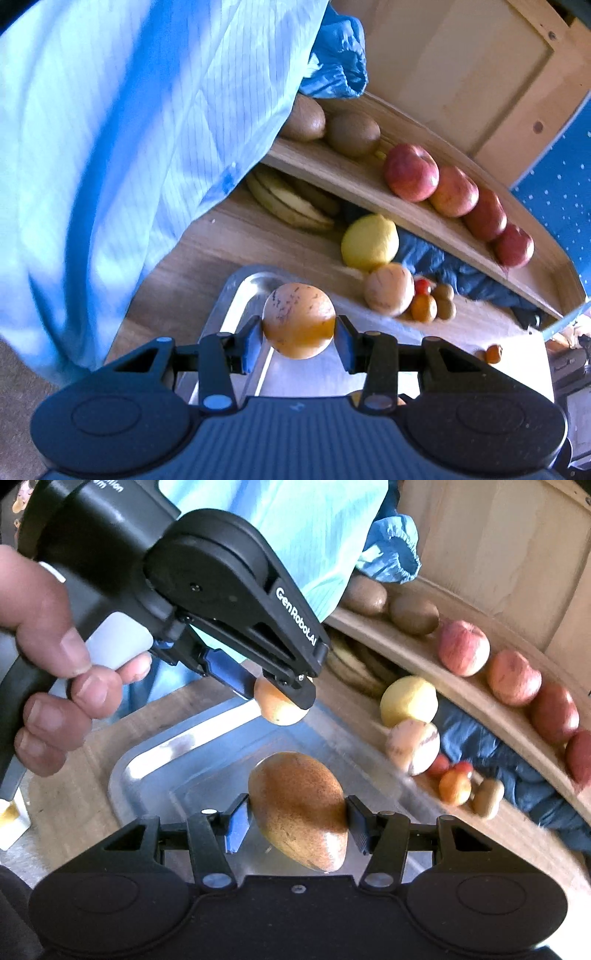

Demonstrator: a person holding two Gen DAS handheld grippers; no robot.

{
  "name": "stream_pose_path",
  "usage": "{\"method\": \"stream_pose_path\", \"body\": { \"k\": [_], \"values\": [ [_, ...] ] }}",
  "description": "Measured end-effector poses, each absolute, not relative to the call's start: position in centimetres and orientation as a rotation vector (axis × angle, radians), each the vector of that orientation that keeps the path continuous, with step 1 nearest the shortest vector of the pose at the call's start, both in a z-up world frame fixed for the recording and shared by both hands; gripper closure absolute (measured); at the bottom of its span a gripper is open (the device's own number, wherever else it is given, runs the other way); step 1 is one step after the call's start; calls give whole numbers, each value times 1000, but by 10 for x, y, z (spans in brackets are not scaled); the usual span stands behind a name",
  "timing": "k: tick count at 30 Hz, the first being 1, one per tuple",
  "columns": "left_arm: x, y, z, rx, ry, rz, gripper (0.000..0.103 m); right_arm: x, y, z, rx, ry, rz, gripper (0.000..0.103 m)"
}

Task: Organize fruits
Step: 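Carry the mango and orange fruit over the tray with both tools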

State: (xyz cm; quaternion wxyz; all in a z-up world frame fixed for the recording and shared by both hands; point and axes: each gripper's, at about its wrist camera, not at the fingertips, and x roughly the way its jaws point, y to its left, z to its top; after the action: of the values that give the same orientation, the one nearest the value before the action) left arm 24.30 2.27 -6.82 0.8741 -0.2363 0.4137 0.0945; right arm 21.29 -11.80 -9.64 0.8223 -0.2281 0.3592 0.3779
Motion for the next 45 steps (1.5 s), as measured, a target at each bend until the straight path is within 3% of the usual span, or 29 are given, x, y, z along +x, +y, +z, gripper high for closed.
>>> {"method": "stream_pose_path", "body": {
  "k": [21, 37, 39, 45],
  "values": [
    [187, 5, -81, -444, 1013, 261, 57, 173, -143, -102, -461, 847, 774, 46],
    [172, -13, -77, -391, 1028, 286, 56, 165, -155, -96, -413, 863, 735, 46],
    [169, -16, -75, -388, 1026, 290, 50, 161, -159, -94, -407, 860, 739, 44],
    [159, -29, -59, -341, 1001, 289, 19, 149, -174, -85, -367, 852, 735, 31]
  ]
}}
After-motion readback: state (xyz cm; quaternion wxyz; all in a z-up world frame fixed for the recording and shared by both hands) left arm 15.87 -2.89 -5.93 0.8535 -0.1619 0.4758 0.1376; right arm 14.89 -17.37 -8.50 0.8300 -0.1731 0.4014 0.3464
